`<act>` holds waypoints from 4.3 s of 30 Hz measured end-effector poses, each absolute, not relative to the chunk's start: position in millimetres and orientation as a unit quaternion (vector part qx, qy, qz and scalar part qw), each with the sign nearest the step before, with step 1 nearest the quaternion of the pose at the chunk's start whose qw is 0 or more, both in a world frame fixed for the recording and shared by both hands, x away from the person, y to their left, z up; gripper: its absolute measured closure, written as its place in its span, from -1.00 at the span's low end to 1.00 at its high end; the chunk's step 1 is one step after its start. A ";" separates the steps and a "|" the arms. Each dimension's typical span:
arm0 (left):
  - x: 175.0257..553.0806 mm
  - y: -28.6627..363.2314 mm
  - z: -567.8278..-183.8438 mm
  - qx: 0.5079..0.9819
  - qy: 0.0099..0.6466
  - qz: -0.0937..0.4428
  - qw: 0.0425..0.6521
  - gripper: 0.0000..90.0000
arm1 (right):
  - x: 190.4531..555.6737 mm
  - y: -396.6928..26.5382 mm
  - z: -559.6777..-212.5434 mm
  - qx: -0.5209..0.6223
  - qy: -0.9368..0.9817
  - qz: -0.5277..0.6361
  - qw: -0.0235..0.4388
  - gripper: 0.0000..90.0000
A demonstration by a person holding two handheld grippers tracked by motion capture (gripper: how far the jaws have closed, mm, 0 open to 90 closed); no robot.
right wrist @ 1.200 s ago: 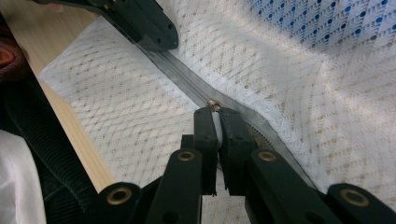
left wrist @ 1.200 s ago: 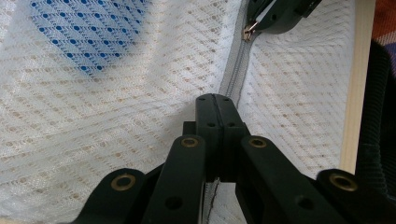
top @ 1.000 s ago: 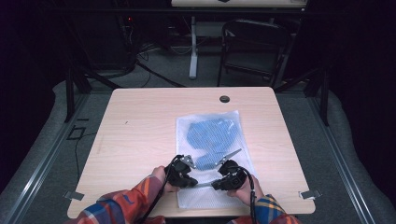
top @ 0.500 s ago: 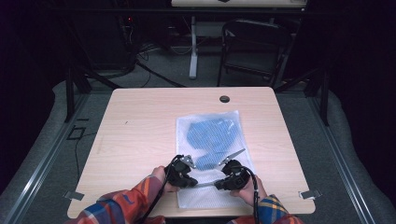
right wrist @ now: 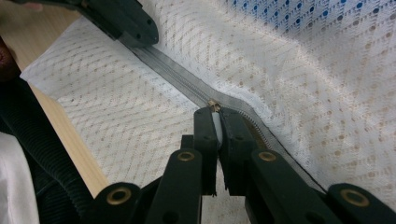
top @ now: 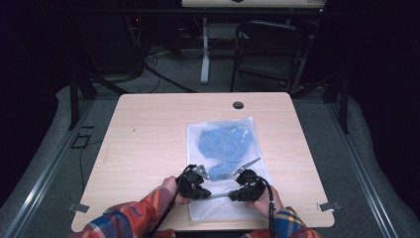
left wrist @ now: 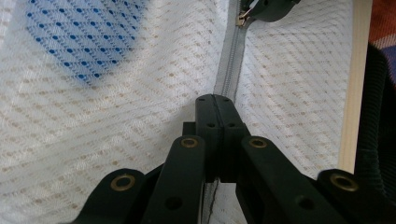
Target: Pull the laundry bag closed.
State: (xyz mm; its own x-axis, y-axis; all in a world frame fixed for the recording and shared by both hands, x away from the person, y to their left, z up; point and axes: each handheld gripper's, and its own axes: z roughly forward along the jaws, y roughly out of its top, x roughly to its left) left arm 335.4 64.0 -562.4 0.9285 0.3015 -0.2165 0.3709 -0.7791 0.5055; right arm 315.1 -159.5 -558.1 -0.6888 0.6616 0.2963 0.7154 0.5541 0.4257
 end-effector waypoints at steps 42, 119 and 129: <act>335.0 36.7 -566.3 0.936 0.177 -0.074 0.294 1.00 | 313.5 -160.8 -557.6 -0.386 -0.884 -0.260 0.051 0.93; 329.3 24.1 -567.0 0.939 0.151 -0.044 0.306 1.00 | 310.9 -179.1 -557.3 -0.398 -0.880 -0.250 0.062 0.93; 330.1 24.7 -566.5 0.940 0.152 -0.043 0.303 1.00 | 311.5 -185.6 -555.5 -0.408 -0.875 -0.253 0.069 0.93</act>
